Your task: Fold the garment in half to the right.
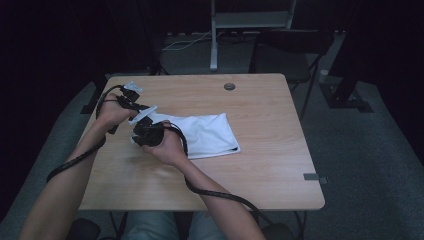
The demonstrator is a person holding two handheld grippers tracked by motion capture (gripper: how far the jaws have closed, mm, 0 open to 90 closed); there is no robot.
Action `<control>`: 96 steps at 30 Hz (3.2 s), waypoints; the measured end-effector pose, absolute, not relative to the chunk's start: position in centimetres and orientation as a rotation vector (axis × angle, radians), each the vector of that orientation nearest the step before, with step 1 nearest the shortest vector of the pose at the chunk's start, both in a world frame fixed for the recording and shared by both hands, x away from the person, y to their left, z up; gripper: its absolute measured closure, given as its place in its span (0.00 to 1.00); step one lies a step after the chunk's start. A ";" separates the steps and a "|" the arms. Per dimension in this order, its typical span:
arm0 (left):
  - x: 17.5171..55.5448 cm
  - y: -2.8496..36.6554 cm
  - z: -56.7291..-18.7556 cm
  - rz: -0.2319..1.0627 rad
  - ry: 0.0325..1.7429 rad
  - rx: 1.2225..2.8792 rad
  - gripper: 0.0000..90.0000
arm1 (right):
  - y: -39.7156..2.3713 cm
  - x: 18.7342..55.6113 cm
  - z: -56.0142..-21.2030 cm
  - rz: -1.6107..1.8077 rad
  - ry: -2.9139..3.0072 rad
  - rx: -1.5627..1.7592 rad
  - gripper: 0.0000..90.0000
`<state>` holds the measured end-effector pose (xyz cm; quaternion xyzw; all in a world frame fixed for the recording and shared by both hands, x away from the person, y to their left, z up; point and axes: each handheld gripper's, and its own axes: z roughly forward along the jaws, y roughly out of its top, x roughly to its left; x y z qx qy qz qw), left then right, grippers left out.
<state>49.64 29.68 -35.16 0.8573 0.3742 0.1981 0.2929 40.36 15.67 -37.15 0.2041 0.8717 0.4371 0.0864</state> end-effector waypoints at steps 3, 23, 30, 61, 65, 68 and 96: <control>49.7 29.7 -34.7 0.537 1.002 2.279 0.96 | 15.6 40.4 -36.7 1.332 2.586 0.630 0.92; 49.6 30.0 -32.2 0.610 1.004 2.292 0.96 | 15.5 40.7 -34.7 1.421 2.533 0.662 0.92; 49.7 29.9 -31.5 0.634 0.998 2.297 0.96 | 15.8 40.8 -33.9 1.442 2.515 0.656 0.92; 49.6 30.8 -29.6 0.687 1.017 2.296 0.96 | 16.1 40.9 -32.2 1.510 2.483 0.674 0.92; 49.5 31.0 -29.4 0.698 1.020 2.299 0.96 | 16.4 40.9 -32.1 1.514 2.481 0.672 0.92; 49.5 31.2 -29.2 0.705 1.019 2.299 0.96 | 16.5 40.8 -31.9 1.519 2.480 0.671 0.92; 49.0 32.4 -28.5 0.732 1.045 2.294 0.96 | 17.7 40.8 -31.4 1.553 2.482 0.668 0.92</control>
